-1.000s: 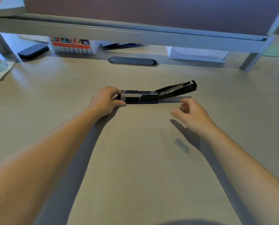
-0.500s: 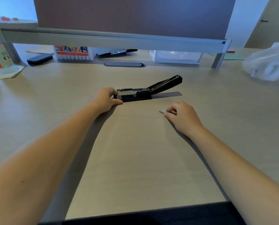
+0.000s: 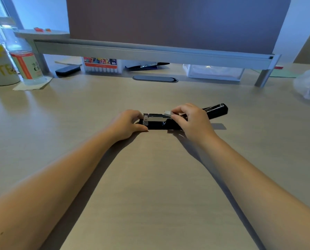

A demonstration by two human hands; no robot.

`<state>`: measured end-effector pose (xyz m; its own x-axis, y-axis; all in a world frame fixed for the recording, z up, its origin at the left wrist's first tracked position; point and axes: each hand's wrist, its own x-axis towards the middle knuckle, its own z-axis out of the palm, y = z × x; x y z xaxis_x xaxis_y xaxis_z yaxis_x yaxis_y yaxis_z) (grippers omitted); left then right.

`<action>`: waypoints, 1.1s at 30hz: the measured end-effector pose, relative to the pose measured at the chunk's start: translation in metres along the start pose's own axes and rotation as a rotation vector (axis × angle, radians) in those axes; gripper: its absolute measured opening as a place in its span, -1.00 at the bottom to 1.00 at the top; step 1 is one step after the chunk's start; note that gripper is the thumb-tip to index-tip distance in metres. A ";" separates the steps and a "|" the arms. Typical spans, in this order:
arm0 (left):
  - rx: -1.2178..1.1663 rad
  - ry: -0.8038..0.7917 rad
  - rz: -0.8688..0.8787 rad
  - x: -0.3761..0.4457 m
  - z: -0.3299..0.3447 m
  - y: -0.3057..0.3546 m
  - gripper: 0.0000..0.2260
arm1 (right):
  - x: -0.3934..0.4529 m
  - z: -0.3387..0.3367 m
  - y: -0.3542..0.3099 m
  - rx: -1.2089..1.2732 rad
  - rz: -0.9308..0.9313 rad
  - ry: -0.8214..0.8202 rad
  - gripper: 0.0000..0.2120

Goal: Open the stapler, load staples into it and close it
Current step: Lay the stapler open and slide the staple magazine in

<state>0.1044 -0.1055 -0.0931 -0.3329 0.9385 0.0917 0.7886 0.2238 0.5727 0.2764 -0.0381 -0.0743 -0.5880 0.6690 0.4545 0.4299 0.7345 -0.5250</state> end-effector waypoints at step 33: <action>0.015 0.000 0.059 -0.007 0.000 -0.004 -0.67 | 0.010 0.017 0.000 -0.152 -0.043 -0.084 -0.80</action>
<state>0.1033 -0.1128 -0.0966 -0.2855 0.9502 0.1251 0.8144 0.1718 0.5543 0.2587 -0.0332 -0.0818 -0.6601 0.6299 0.4092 0.4985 0.7749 -0.3887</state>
